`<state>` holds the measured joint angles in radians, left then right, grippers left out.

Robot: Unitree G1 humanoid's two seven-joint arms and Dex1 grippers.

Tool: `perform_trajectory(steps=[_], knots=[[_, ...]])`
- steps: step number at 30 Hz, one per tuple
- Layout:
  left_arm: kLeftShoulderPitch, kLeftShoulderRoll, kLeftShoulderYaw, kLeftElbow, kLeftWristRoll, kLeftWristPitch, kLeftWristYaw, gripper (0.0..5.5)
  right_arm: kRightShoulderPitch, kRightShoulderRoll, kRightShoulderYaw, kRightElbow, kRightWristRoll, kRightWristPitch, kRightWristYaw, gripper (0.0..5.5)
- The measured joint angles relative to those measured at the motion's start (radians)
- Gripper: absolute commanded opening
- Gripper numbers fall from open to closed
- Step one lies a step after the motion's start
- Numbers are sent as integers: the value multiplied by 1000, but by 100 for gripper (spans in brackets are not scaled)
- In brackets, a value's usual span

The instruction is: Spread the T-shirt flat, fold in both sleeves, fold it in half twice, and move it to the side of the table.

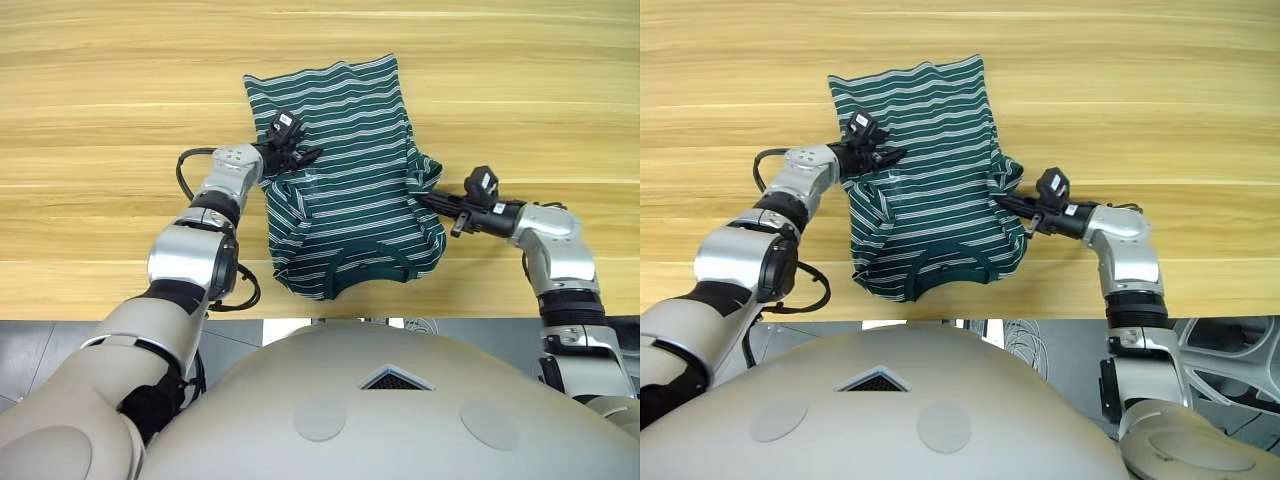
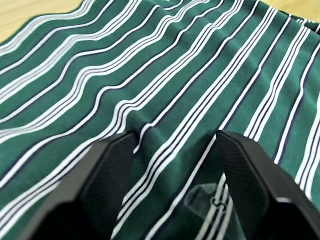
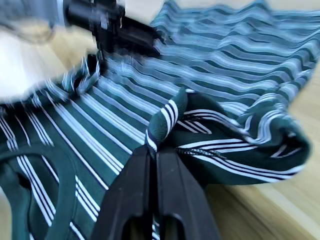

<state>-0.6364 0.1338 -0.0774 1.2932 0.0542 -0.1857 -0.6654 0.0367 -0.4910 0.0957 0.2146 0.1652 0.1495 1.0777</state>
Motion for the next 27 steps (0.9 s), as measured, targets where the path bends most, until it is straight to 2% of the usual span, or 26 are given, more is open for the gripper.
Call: perform_trajectory(steps=[6, 18, 27], knots=[[-4, -32, -7, 0, 20, -1, 15, 290, -25, -2, 126, -26, -150, -9, -100, 2], [-8, -42, -7, 1, 37, 5, 31, 290, 39, -73, 206, -183, -125, -36, 11, 2], [-11, -43, -7, 3, 37, 6, 41, 290, 4, -80, 266, -102, -127, -27, 51, 2]])
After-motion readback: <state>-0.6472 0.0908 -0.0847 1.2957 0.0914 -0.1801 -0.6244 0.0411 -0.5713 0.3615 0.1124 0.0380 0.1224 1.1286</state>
